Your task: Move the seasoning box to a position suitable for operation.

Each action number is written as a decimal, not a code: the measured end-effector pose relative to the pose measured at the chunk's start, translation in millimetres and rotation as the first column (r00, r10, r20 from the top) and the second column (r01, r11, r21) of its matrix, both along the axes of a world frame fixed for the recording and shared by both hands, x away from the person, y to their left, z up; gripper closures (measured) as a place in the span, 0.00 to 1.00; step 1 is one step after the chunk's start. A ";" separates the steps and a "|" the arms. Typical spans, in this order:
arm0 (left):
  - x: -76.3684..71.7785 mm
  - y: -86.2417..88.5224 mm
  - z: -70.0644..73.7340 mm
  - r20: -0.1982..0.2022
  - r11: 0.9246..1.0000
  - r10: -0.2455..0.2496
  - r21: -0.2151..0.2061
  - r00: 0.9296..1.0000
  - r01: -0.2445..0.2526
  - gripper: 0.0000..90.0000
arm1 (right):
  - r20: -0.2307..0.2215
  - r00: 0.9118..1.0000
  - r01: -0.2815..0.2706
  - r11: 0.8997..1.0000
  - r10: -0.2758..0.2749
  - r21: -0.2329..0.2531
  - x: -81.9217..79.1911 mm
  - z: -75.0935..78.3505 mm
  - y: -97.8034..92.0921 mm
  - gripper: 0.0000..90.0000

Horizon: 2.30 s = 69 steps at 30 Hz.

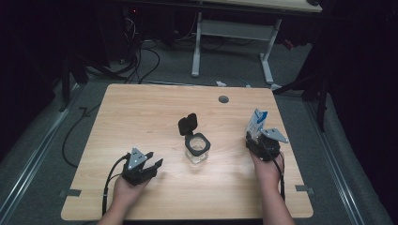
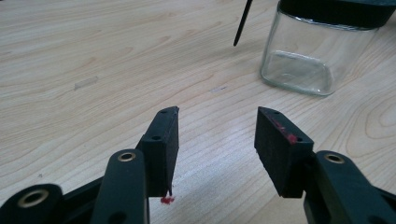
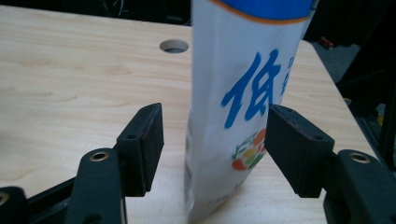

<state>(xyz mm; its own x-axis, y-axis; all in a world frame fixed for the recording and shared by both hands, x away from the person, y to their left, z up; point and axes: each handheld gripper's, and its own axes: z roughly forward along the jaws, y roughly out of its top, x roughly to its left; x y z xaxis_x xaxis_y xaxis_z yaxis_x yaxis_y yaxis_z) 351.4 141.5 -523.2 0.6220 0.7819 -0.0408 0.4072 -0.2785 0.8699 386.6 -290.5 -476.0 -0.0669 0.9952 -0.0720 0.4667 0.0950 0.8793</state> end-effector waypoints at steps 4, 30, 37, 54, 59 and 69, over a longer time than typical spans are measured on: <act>-0.9 1.8 -0.5 0.000 1.000 0.001 0.002 1.000 -0.001 0.56 | -0.017 1.000 0.024 1.000 -0.023 0.009 10.0 -4.3 -0.8 0.42; -3.4 0.0 -1.6 0.001 1.000 -0.002 0.011 1.000 0.002 0.56 | -0.014 0.999 -0.028 0.999 0.029 0.039 1.9 -8.1 -14.8 0.95; -3.7 -1.2 -0.9 0.006 1.000 -0.005 0.005 1.000 0.005 0.56 | -0.011 0.995 -0.093 0.994 0.094 0.061 -8.0 -7.9 -6.6 0.96; -4.4 -1.7 -0.5 0.002 1.000 -0.008 0.008 1.000 0.008 0.55 | 0.013 0.990 -0.140 0.986 0.139 0.086 -31.9 -9.5 -6.4 0.87; -4.1 -1.1 -0.8 0.003 1.000 -0.006 0.005 1.000 0.006 0.55 | 0.013 0.994 -0.107 0.992 0.106 0.063 -29.6 -11.7 -2.4 0.74; -3.4 -0.6 -1.2 0.001 1.000 -0.007 0.007 1.000 0.007 0.55 | 0.009 0.997 -0.074 0.994 0.074 0.086 -27.0 -13.4 1.3 0.69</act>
<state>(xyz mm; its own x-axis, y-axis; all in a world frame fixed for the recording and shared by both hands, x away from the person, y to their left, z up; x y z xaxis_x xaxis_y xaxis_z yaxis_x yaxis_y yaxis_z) 348.0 140.9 -524.4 0.6277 0.7777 -0.0346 0.4043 -0.2878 0.8682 359.7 -289.2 -489.3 -0.1405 0.9900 0.0129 0.4563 0.0532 0.8882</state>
